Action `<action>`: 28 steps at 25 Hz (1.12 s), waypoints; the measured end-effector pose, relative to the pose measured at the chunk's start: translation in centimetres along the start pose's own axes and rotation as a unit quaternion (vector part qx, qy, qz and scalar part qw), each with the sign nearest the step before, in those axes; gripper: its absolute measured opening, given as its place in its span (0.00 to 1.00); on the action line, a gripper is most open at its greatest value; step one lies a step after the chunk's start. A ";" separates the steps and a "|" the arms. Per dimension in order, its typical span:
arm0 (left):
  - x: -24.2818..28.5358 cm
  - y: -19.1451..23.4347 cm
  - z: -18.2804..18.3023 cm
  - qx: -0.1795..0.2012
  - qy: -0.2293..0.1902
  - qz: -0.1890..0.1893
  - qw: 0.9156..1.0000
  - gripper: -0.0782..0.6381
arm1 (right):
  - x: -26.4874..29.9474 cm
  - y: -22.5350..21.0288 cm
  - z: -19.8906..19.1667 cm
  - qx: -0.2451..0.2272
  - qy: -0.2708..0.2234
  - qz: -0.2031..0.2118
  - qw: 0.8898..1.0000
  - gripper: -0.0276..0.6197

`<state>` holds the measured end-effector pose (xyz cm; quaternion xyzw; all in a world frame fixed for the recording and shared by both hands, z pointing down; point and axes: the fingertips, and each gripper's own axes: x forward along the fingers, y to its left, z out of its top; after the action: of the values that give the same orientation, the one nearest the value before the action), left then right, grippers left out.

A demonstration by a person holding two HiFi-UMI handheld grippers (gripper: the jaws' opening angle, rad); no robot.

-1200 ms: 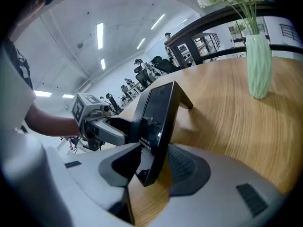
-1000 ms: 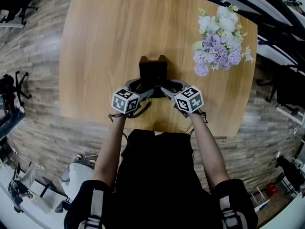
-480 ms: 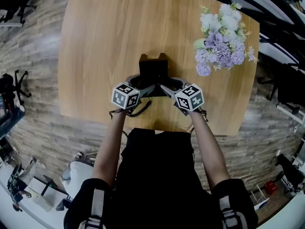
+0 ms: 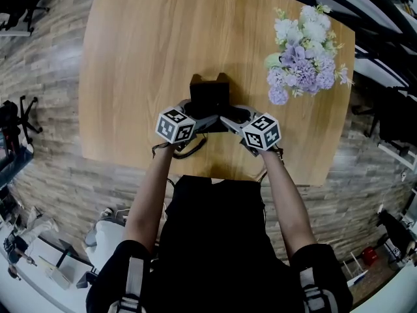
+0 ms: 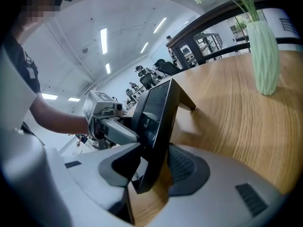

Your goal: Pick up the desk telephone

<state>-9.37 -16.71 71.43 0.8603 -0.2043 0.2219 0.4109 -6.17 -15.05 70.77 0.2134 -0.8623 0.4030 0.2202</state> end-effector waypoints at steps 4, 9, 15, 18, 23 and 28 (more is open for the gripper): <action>0.4 -0.1 0.3 0.005 0.006 -0.007 1.000 0.55 | 0.0 -0.2 0.0 0.010 0.000 0.010 1.000 0.31; 0.2 -0.1 0.1 -0.006 0.011 -0.009 1.000 0.55 | 0.1 0.0 0.0 0.017 0.003 0.023 1.000 0.31; 0.4 0.0 0.2 -0.012 0.004 -0.003 1.000 0.55 | 0.1 -0.3 -0.1 0.030 -0.002 0.017 0.999 0.31; 0.3 0.0 0.2 -0.017 0.002 -0.002 1.000 0.55 | 0.0 -0.3 0.0 0.037 -0.005 0.011 0.999 0.31; 0.3 0.1 0.2 -0.027 -0.002 0.002 1.000 0.55 | 0.1 -0.4 0.0 0.041 -0.001 0.007 0.999 0.31; -0.5 -0.2 0.5 -0.057 -0.028 0.005 0.998 0.55 | -0.2 0.3 0.7 0.041 -0.012 0.002 0.999 0.30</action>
<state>-9.56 -16.92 70.80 0.8403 -0.2325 0.1876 0.4523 -6.30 -15.38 70.12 0.2258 -0.8478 0.4360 0.2002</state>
